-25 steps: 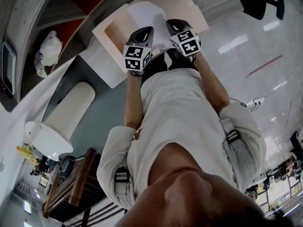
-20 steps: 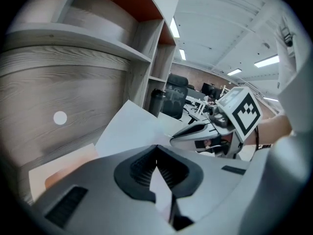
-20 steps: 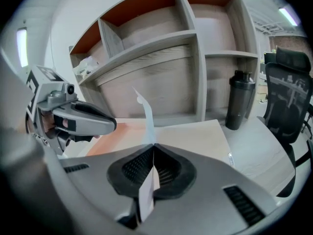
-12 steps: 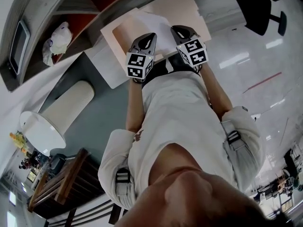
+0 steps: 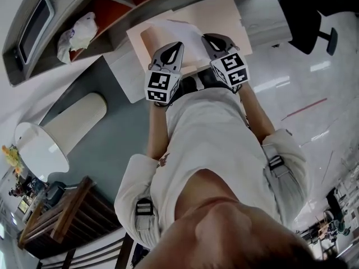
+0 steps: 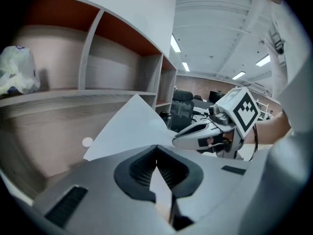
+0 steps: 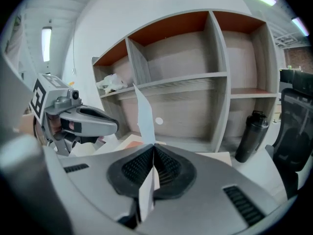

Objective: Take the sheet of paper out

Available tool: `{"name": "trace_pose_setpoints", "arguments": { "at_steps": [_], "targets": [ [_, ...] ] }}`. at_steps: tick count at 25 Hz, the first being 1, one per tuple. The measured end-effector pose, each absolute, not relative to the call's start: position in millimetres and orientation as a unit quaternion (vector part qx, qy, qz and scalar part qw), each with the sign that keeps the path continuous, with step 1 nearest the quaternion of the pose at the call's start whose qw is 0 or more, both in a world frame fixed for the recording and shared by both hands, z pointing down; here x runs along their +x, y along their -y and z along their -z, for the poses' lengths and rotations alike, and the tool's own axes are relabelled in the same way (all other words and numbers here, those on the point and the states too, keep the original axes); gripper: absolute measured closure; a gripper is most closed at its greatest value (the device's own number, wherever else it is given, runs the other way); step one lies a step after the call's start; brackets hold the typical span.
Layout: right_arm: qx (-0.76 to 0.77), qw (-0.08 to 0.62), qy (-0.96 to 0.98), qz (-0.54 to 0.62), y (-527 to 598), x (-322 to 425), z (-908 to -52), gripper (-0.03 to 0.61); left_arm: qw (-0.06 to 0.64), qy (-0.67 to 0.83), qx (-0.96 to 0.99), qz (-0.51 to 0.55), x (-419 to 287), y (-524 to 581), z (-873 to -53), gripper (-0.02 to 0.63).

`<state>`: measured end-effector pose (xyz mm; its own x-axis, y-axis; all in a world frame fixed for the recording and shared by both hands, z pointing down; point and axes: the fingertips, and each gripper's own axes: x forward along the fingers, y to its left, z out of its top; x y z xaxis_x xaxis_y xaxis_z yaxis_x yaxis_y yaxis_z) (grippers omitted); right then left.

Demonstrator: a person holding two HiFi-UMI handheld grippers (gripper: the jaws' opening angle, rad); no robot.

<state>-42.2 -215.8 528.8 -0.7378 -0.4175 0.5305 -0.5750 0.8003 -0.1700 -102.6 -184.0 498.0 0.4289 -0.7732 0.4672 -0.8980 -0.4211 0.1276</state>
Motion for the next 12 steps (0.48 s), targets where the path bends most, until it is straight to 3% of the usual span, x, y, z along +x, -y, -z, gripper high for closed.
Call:
{"name": "trace_pose_setpoints", "arguments": {
  "at_steps": [12],
  "targets": [
    [0.262,0.203,0.938,-0.104,186.9,-88.7,-439.2,0.558,0.141,0.546,0.819,-0.101,-168.8,157.4,-423.5,0.594]
  ]
}}
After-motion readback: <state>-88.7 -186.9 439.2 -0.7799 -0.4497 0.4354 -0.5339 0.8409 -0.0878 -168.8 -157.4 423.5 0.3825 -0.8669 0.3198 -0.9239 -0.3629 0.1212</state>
